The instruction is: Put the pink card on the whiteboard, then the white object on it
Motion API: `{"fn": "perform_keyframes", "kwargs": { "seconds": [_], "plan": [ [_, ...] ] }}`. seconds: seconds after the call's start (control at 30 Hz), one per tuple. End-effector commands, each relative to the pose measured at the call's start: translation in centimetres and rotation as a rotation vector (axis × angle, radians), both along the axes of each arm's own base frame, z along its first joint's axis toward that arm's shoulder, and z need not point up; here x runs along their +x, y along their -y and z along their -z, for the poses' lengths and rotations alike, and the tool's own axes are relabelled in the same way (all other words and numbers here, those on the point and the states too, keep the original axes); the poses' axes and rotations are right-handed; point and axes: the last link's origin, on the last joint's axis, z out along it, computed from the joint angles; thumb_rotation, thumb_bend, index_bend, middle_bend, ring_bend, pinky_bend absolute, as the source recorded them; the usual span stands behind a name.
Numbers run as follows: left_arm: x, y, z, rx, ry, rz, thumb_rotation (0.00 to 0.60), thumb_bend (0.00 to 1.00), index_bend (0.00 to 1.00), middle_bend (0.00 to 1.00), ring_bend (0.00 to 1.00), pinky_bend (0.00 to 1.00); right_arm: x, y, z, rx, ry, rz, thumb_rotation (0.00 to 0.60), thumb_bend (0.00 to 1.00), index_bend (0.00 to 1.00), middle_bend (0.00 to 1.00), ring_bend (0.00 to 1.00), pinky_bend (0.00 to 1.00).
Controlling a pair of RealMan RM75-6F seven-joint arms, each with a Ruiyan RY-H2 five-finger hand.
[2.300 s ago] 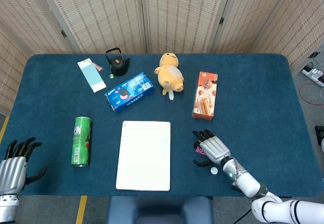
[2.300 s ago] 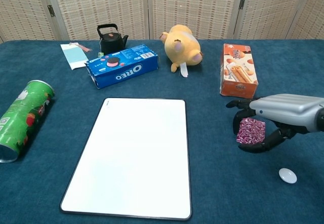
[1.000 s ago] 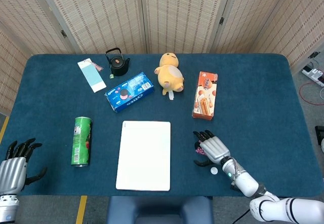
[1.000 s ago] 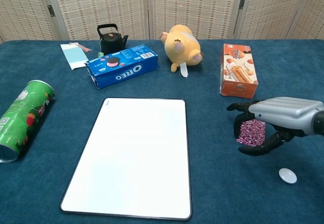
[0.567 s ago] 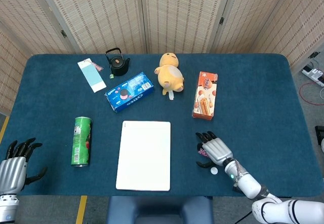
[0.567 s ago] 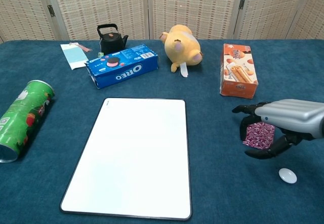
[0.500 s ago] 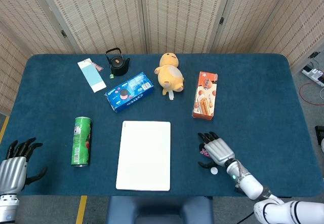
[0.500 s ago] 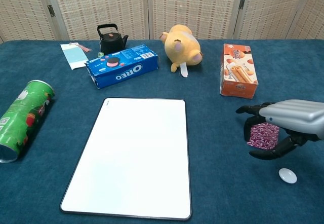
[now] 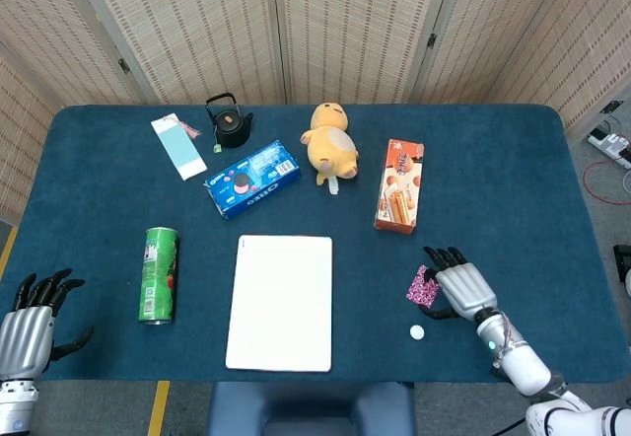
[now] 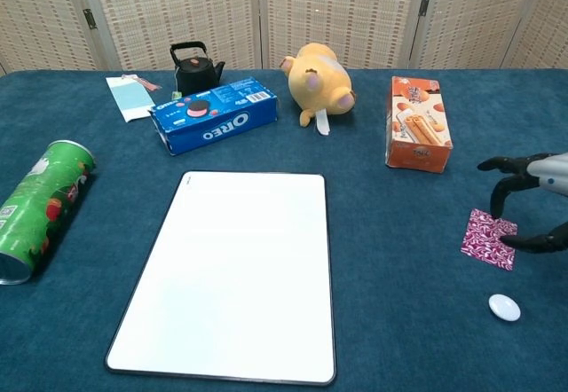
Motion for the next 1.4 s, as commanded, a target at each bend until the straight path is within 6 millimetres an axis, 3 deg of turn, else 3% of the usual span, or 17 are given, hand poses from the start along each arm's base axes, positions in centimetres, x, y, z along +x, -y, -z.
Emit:
{"fn": "perform_keyframes", "kwargs": {
  "seconds": [0.03,0.27,0.87,1.4],
  "plan": [
    [0.0,0.0,0.0,-0.002,-0.001,0.001,0.600,0.30,0.28,0.17,0.18,0.00,-1.1,-0.1,-1.0,-0.047,-0.014,0.045,0.270,0.36,0.34,0.01,0.00,0.00],
    [0.3,-0.3,0.3,-0.013,0.002,0.015,0.600,0.30,0.28,0.17,0.18,0.00,-1.9,0.3,-0.5,-0.064,-0.014,0.125,0.271,0.36,0.34,0.01,0.00,0.00],
    [-0.2,-0.2,0.3,-0.011,0.004,-0.001,0.600,0.30,0.28,0.17,0.18,0.00,-1.3,3.1,2.2,-0.036,-0.005,0.139,0.269,0.36,0.34,0.01,0.00,0.00],
    [-0.6,0.0,0.3,-0.013,0.008,-0.007,0.600,0.30,0.28,0.17,0.18,0.00,1.5,2.3,3.8,0.021,0.014,0.054,0.269,0.36,0.34,0.01,0.00,0.00]
  ]
}}
